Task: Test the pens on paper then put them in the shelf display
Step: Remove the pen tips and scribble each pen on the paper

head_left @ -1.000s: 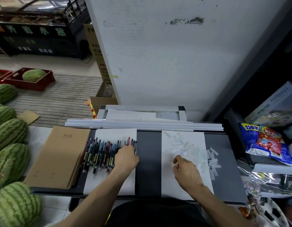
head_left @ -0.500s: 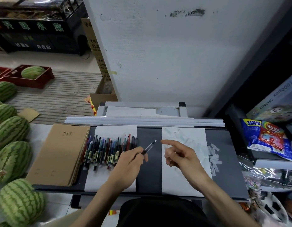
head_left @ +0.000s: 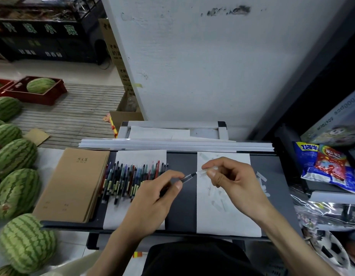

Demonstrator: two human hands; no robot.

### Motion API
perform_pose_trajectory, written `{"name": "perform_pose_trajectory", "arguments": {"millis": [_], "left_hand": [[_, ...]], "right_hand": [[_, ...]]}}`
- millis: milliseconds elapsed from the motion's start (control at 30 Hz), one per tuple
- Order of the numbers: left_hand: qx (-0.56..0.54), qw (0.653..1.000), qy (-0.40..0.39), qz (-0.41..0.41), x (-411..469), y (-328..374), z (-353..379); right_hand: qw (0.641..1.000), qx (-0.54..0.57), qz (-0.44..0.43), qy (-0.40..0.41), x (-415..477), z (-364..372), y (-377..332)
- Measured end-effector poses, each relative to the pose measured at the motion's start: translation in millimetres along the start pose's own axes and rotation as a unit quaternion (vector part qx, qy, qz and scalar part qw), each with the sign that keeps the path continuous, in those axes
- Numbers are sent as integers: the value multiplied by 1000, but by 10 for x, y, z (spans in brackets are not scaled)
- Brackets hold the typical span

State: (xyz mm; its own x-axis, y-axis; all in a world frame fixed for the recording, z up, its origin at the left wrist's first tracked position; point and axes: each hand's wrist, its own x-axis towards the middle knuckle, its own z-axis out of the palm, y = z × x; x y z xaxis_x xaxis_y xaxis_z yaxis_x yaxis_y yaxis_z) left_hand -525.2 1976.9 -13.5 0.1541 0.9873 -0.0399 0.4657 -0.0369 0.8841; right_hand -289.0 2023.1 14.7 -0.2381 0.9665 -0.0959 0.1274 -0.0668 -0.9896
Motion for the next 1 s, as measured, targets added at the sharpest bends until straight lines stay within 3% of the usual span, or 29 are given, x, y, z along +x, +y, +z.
{"name": "perform_pose_trajectory", "arguments": {"millis": [233, 567, 767, 900, 1000], "left_hand": [[54, 998, -18, 7, -11, 51, -20], [173, 984, -36, 13, 72, -52, 201], [149, 983, -76, -74, 154, -329, 409], [124, 979, -100, -126, 246, -585, 565], [73, 979, -63, -182, 286, -804, 660]], "right_hand": [[999, -41, -5, -31, -8, 59, 34], [995, -74, 58, -18, 76, 159, 429], [990, -37, 133, -32, 142, 194, 829], [975, 51, 215, 21, 166, 293, 1125], [963, -19, 260, 75, 270, 405, 1350]]}}
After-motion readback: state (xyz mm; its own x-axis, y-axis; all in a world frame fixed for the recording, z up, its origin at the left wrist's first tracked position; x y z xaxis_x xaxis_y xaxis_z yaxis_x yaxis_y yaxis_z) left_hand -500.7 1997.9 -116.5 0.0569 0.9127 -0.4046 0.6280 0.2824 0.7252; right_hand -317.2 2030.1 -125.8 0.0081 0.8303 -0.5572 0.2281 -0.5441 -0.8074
